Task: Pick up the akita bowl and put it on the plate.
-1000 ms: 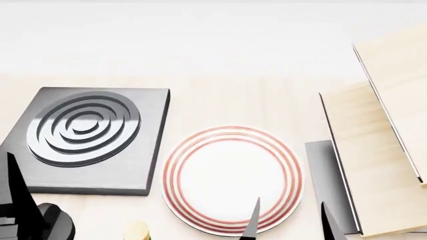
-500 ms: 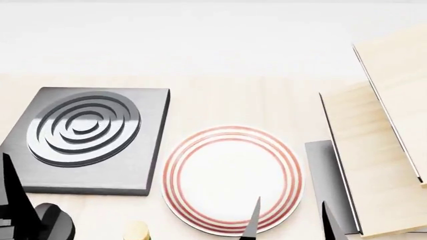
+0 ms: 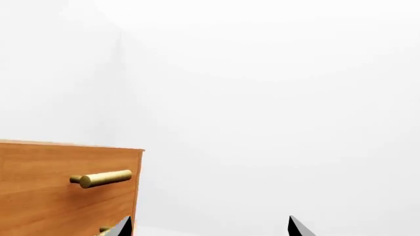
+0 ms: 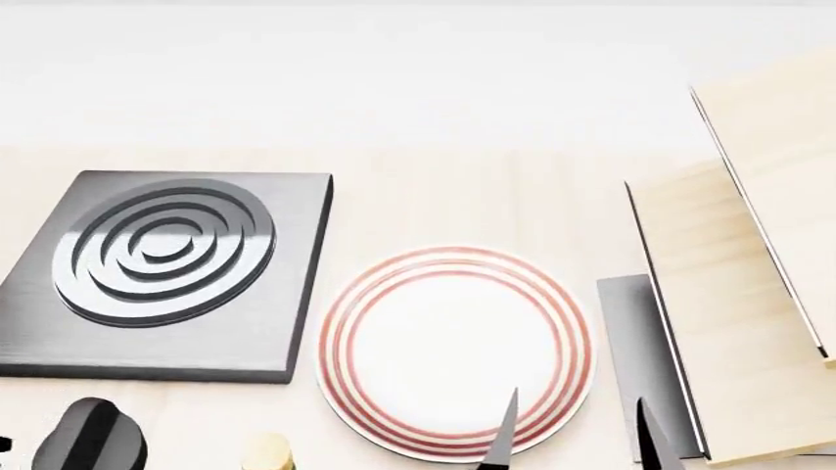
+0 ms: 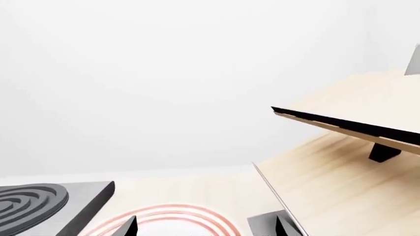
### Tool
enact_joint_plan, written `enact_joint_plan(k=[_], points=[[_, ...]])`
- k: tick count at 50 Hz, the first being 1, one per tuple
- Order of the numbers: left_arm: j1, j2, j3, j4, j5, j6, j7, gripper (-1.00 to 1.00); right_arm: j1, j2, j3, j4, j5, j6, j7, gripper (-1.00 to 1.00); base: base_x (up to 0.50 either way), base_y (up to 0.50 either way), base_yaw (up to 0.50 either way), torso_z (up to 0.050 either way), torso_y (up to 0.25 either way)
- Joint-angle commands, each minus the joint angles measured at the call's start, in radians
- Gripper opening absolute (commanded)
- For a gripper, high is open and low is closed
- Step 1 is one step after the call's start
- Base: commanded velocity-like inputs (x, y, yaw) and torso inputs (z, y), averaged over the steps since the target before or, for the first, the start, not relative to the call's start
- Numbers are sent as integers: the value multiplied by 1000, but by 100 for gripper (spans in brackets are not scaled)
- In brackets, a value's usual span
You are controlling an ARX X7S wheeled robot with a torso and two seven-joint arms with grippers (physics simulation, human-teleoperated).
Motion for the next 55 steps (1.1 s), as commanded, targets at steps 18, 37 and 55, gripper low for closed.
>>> enact_joint_plan(k=[18,37,55], points=[[112,-98,-244,157,-58,-119,-94,100,17,0,-10,56,5,-19,5,100,0,0,0,0,0],[174,-215,-456,298,-241,-307,-134,100,30,-5,-27,90,4,-26,6,100,0,0,0,0,0],[134,-344,-556,313,-482,-480,-175,100,42,-2,-31,112,13,-27,9,100,0,0,0,0,0]])
